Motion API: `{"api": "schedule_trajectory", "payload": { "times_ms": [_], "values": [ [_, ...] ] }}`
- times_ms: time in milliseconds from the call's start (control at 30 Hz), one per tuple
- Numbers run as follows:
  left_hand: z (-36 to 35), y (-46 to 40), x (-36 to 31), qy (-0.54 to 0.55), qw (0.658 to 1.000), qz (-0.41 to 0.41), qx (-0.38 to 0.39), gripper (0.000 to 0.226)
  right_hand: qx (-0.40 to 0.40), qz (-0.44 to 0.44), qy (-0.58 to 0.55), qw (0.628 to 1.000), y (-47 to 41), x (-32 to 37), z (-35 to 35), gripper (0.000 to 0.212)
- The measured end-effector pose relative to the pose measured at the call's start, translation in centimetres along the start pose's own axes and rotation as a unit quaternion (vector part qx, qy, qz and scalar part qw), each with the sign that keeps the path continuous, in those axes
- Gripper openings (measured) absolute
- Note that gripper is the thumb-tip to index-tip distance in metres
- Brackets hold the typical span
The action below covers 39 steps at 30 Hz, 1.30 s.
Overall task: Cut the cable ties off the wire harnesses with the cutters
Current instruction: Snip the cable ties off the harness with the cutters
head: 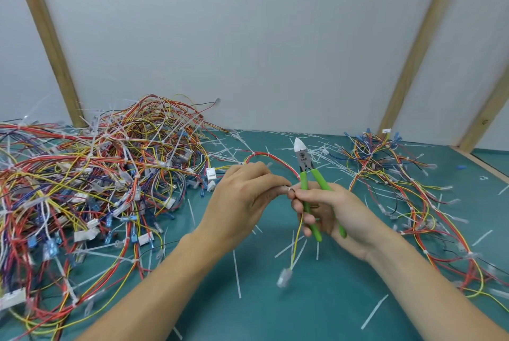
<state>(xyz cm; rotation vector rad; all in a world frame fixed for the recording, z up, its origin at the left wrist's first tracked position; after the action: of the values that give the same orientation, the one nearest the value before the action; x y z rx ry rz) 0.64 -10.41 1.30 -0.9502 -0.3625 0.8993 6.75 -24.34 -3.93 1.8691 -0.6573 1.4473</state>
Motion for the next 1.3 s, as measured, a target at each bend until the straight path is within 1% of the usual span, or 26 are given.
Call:
{"api": "schedule_trajectory", "payload": {
  "times_ms": [100,200,267,367,400,467,567,633,733,833,867,900,1000,1067,1200,1300],
  "values": [
    [-1.0,0.5,0.8,0.054,0.996,0.065,0.024,0.015,-0.065,0.029,0.072,0.995,-0.2,0.1,0.5,0.008],
    [-2.2,1.4,2.0,0.141,0.978,0.149,0.039,0.019,-0.117,0.073,0.103,0.985,-0.2,0.3,0.8,0.008],
    [-2.4,1.9,2.8,0.165,0.966,0.198,0.019,0.017,-0.138,0.089,0.107,0.981,-0.2,0.5,1.0,0.010],
    [-1.7,2.3,4.0,0.164,0.953,0.251,-0.036,0.015,-0.167,0.103,0.123,0.973,-0.2,0.8,1.6,0.022],
    [-1.4,2.3,4.3,0.157,0.953,0.254,-0.049,0.016,-0.183,0.114,0.150,0.965,-0.1,1.1,1.8,0.025],
    [-1.0,2.2,4.3,0.141,0.958,0.241,-0.059,0.015,-0.216,0.143,0.236,0.937,0.4,1.7,2.1,0.031],
    [-0.8,1.8,3.7,0.093,0.975,0.194,-0.051,0.010,-0.241,0.171,0.337,0.894,1.2,2.4,2.5,0.040],
    [-1.0,1.8,3.7,0.068,0.981,0.179,-0.041,0.007,-0.260,0.179,0.396,0.862,1.5,2.9,2.8,0.041],
    [-1.0,1.8,3.8,0.070,0.980,0.183,-0.035,0.004,-0.286,0.193,0.485,0.803,1.9,3.4,3.2,0.036],
    [-0.9,2.1,4.1,0.108,0.968,0.220,-0.048,0.009,-0.295,0.202,0.533,0.767,2.0,3.7,3.4,0.033],
    [-0.9,2.1,4.2,0.118,0.964,0.231,-0.054,0.011,-0.296,0.204,0.541,0.760,2.0,3.8,3.4,0.036],
    [-0.8,2.2,4.3,0.124,0.962,0.237,-0.058,0.012,-0.294,0.205,0.541,0.761,1.9,3.8,3.5,0.039],
    [-0.8,2.3,4.4,0.129,0.959,0.246,-0.057,0.015,-0.285,0.207,0.521,0.778,1.7,3.8,3.5,0.042],
    [-0.7,2.3,4.5,0.124,0.961,0.243,-0.053,0.014,-0.289,0.209,0.524,0.774,1.9,3.9,3.5,0.042],
    [-0.8,2.1,4.3,0.091,0.971,0.220,-0.040,0.012,-0.288,0.209,0.529,0.771,2.0,4.1,3.5,0.042],
    [-0.9,1.8,3.8,0.051,0.981,0.185,-0.028,0.013,-0.287,0.212,0.530,0.769,2.0,4.1,3.4,0.044]
  ]
}}
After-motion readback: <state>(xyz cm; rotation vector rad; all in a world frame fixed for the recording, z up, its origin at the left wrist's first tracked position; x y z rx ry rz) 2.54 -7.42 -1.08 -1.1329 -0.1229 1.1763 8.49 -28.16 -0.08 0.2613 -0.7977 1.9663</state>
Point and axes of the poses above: each hand's wrist, its own y-axis away from the middle knuckle, its own z-axis out of the back of the hand, x = y × z, the point moved 7 cm from there along -y, towards the middle knuckle, and after that the axes turned 7 degrees about -z, right-handed, at the moved point
